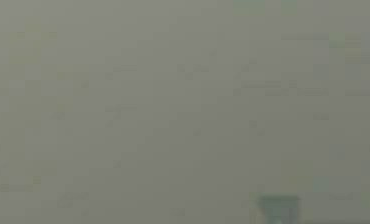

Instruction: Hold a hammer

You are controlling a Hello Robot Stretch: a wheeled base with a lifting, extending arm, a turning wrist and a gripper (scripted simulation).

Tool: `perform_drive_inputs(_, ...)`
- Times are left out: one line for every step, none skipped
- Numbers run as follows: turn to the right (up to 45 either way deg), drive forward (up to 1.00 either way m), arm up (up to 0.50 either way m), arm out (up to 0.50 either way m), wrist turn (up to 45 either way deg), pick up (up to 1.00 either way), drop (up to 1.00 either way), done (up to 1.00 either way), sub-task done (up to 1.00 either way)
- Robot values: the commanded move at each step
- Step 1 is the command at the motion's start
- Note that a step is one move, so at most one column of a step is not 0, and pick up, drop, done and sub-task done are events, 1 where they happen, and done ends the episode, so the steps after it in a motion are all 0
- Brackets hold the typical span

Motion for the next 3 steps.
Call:
perform_drive_inputs(0.0,0.00,0.50,0.00,0.0,0.00,0.00,0.00,0.00)
perform_drive_inputs(0.0,0.00,0.38,0.00,0.0,0.00,0.00,0.00,0.00)
perform_drive_inputs(0.0,0.00,0.00,0.38,0.0,0.00,0.00,0.00,0.00)
